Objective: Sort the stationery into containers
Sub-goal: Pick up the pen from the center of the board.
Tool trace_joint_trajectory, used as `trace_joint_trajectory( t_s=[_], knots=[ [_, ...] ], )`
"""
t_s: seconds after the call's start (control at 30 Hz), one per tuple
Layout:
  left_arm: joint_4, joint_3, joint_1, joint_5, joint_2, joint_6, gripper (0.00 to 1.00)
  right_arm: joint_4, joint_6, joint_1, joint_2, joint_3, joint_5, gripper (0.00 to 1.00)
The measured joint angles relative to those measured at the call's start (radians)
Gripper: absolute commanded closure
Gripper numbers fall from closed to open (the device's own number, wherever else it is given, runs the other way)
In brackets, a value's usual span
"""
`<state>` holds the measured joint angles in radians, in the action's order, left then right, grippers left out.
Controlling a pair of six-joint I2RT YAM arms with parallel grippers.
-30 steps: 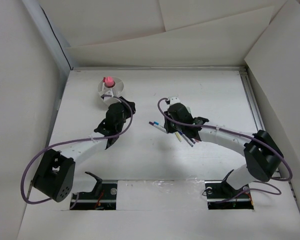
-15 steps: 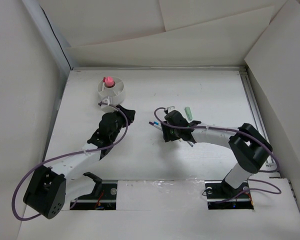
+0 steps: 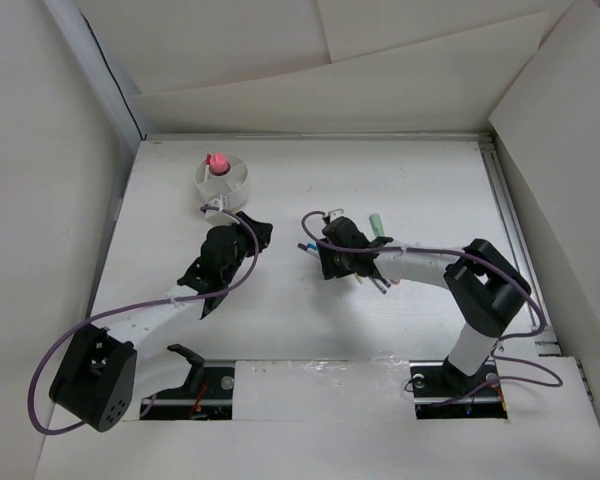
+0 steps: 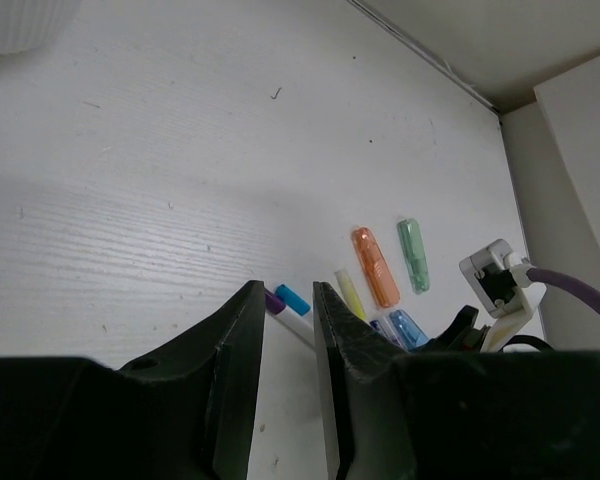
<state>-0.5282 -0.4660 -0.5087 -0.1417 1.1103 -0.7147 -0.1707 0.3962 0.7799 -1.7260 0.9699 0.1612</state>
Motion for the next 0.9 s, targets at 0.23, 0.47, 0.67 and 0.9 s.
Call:
trace_joint_trajectory(
  t_s=[0.23, 0.47, 0.67, 0.9],
  knots=[
    [-0.001, 0.0, 0.0, -0.001, 0.001, 0.011, 0.77, 0.008, 0.0, 0.0, -0.019, 0.017, 0.033, 0.38],
    [0.004, 0.0, 0.0, -0.002, 0.001, 0.023, 0.77, 0.026, -0.005, 0.0, -0.057, 0.054, 0.041, 0.52],
    [0.03, 0.0, 0.024, 0.008, 0.001, 0.027, 0.75, 0.047, -0.005, -0.002, -0.062, 0.053, 0.01, 0.68],
    [0.066, -0.002, 0.039, 0.03, 0.011, 0.031, 0.64, 0.059, -0.011, -0.002, -0.048, 0.033, -0.03, 0.65]
  ],
)
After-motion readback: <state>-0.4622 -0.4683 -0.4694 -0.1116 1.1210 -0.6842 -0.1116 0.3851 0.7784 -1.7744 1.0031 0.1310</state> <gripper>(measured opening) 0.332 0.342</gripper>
